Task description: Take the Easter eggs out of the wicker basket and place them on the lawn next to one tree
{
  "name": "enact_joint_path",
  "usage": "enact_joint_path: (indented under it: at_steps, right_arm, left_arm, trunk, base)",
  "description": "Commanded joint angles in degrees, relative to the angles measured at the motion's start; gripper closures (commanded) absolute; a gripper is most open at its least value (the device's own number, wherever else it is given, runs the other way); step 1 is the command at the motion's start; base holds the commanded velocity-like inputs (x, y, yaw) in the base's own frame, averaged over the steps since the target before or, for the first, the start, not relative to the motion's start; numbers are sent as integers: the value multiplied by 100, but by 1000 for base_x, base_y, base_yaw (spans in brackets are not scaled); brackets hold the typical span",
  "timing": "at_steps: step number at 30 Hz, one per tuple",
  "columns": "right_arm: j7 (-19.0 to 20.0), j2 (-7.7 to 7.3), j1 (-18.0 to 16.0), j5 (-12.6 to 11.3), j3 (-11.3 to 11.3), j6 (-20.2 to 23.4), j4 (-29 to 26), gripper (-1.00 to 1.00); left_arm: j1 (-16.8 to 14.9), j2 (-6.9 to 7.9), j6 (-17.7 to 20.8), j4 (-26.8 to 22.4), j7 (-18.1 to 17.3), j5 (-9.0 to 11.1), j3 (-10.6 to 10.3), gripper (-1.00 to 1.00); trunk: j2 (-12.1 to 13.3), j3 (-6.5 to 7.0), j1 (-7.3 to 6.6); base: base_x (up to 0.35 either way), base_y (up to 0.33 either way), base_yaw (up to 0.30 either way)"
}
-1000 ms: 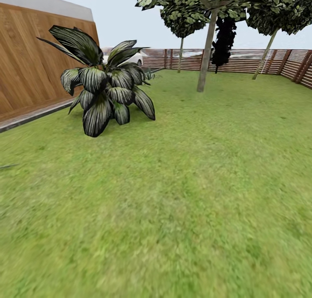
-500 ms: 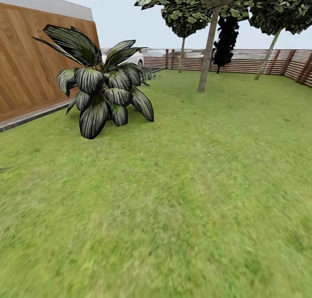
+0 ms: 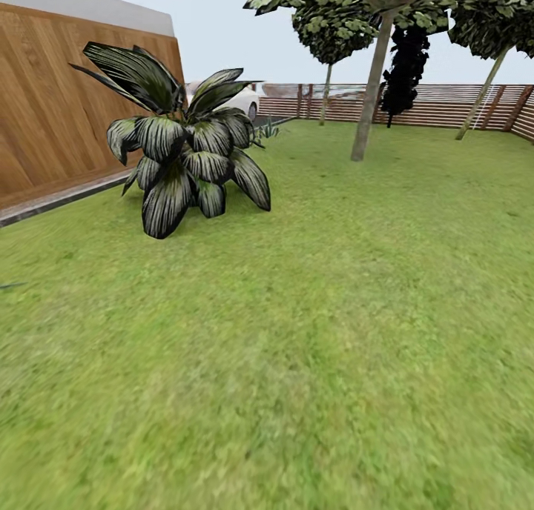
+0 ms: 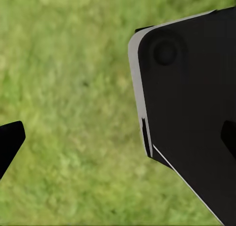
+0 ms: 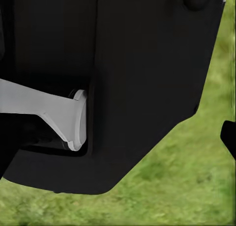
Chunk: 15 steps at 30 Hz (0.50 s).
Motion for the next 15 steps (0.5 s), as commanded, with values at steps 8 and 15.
enact_joint_path:
  at_steps: [8, 15]
  right_arm:
    - [-3, -1, 2, 3, 33, -7, -7, -100]
    - [-3, -1, 2, 4, 27, -7, -10, -100]
  left_arm:
    - [-3, 1, -21, 3, 8, -4, -26, -100]
    - [-3, 1, -21, 4, 8, -5, -26, -100]
  trunk:
    - [-6, -6, 4]
    - [-6, -6, 4]
  base:
    - [241, -221, 14]
    - [241, -221, 2]
